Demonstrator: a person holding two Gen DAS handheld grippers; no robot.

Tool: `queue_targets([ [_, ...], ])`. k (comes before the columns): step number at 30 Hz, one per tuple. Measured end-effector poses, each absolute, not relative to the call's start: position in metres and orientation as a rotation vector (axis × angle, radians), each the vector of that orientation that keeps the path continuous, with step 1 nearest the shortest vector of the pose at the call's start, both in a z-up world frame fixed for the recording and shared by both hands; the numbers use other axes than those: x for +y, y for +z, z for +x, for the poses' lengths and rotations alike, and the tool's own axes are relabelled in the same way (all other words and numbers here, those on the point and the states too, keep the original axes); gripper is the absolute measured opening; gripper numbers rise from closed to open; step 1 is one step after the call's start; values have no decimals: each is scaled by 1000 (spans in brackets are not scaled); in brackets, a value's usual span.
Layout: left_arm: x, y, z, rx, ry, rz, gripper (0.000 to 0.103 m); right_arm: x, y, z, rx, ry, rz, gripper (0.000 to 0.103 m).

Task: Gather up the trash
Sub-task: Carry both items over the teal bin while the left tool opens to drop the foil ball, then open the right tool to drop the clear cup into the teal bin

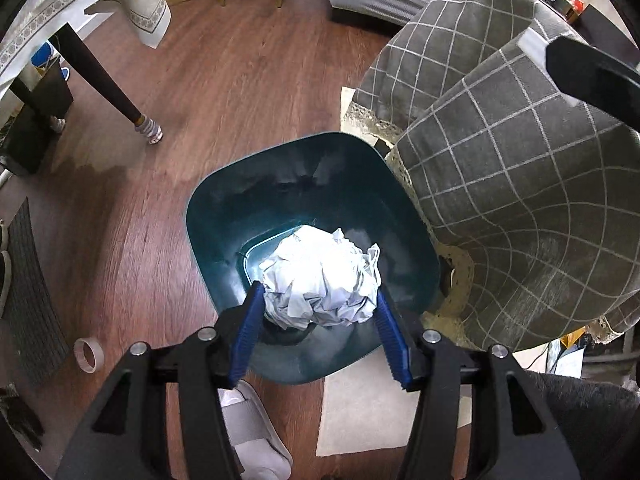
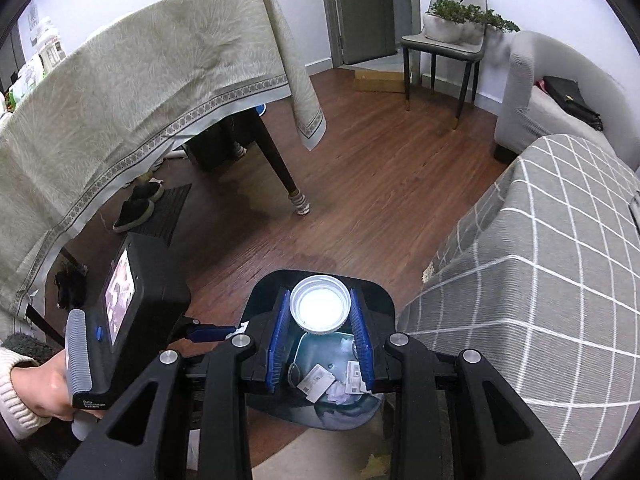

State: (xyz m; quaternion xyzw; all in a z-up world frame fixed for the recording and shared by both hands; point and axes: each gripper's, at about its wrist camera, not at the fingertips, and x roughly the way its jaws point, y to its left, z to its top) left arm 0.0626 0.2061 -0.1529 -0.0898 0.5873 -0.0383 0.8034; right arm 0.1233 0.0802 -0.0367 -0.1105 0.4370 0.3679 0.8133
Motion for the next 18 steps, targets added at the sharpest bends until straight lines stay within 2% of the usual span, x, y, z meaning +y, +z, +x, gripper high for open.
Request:
queue_targets([
  [3,209,-156,61,1266,-89,-204,65,86,-41,124,942,786,-243,30],
  [12,221,-152,54,1253,-75,-200,65,102,-57,125,981,785,-271,30],
  [18,238,-142,50,1216,-51,-223,58,114,-78,127,1042,776,-306,30],
])
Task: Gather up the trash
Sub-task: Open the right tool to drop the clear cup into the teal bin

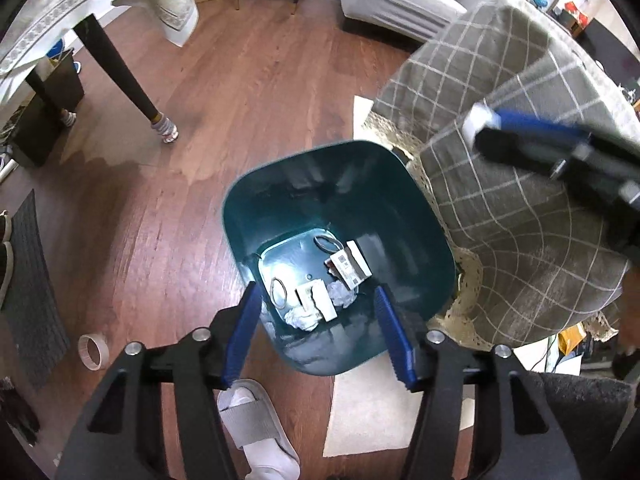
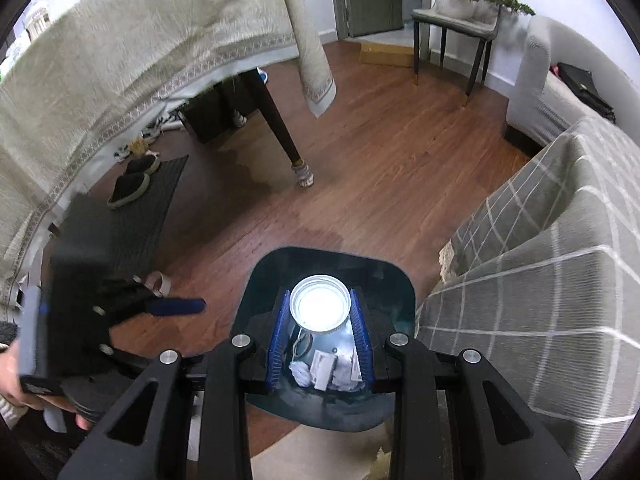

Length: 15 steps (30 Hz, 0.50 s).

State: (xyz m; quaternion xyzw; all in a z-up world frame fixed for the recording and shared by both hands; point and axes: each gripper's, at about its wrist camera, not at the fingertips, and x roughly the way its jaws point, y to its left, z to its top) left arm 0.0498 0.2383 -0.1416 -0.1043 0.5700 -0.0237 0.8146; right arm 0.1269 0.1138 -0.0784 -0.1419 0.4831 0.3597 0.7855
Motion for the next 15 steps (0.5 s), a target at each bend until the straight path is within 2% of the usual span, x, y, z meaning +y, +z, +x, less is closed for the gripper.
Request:
queue_targets([
  [5,252,-123,47,1158,-40,-246,49,123,-99,126,1089,769,-342,30],
  [9,260,-102,47,1107,-47,-277,39,128,-119,125,1143,757,-384,30],
  [15,264,-66,48,993,-59,-325,37,125,-141,121,1190,720,-453,31],
])
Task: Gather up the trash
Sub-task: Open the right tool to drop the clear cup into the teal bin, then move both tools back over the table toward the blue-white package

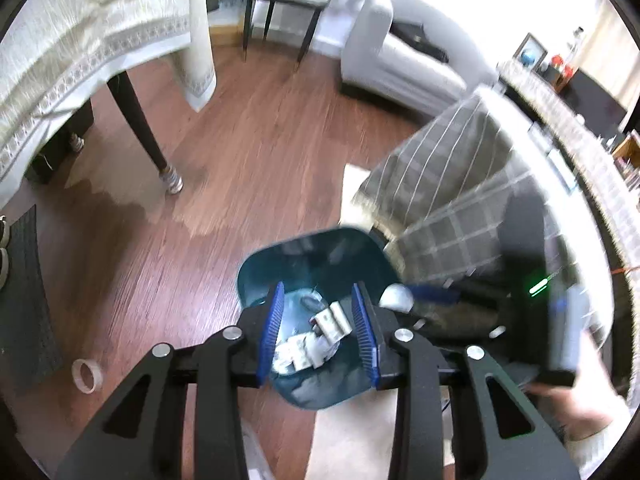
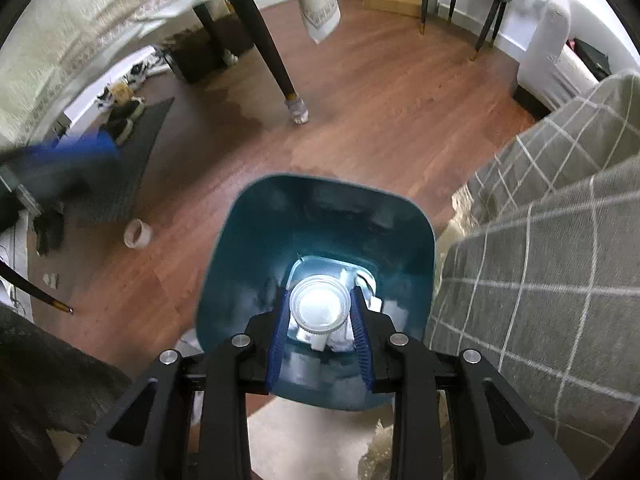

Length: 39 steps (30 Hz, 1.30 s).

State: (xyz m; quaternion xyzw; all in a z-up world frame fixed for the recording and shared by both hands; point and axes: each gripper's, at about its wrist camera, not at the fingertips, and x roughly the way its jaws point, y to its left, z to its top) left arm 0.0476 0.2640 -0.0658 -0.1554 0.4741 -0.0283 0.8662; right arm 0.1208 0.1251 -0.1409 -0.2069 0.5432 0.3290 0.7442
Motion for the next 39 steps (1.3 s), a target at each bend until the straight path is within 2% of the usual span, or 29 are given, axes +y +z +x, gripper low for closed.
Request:
queue_targets([
  [4,261,-50,47,954,-73,-340,37,125,-146,121,1211,728,-454,31],
  [6,259,-44,48,939,-73,-343,37,125,-148,118,1212,717,-487,37],
  [8,259,-40,50,927,-74,-356,37,123,-149,117,1207,702,-507,49],
  [10,259,-33,52,909,-67,-365,37,118,-146,116,1214,708,-492,51],
  [17,255,-6,56,846,-51,-355,37,102,-116,113,1167,757,-412,51],
  [25,234,19,61,791,-46,-326,37,77,-37,99,956,844,-302,51],
  [34,192,35,69,766,-78,-272,40,36,-1,112,869,799,-225,51],
  [39,170,42,76,753,-90,-245,46,9,12,119,819,758,-205,48],
])
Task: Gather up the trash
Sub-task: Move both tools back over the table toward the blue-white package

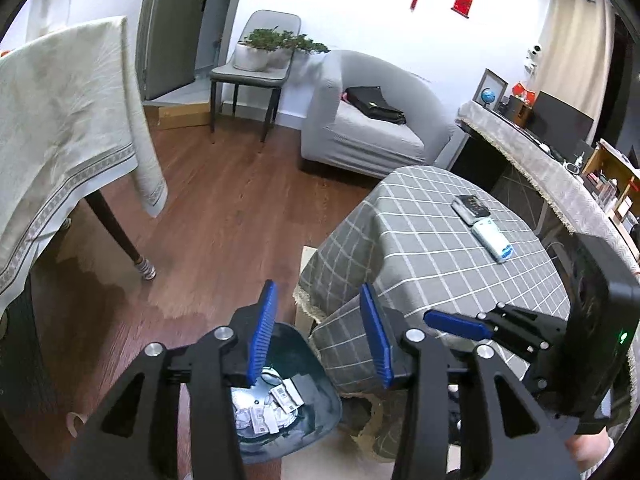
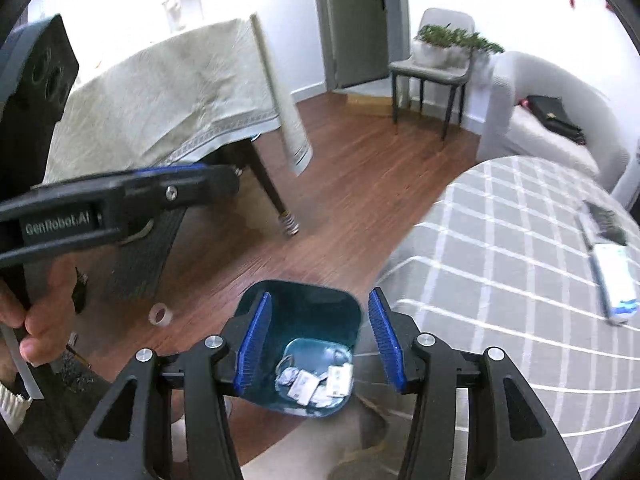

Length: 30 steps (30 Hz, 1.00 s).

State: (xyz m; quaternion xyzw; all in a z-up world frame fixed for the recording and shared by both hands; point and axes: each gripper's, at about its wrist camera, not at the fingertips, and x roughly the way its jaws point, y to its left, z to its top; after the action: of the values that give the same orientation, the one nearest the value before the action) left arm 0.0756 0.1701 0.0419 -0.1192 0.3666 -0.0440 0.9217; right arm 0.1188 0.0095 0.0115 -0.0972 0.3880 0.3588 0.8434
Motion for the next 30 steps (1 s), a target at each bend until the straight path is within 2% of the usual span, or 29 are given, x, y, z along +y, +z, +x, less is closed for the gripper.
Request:
queue_targets([
  [17,96,44,116,745,-180,-148,58,-65,30,159,770,619,-134,48],
  [28,77,42,143,756,-212,-192,59,-95,33,179,780,535,-155,48],
  [30,73,43,147,754,-213,-186,62,-105,35,182,774,513,-158,48],
])
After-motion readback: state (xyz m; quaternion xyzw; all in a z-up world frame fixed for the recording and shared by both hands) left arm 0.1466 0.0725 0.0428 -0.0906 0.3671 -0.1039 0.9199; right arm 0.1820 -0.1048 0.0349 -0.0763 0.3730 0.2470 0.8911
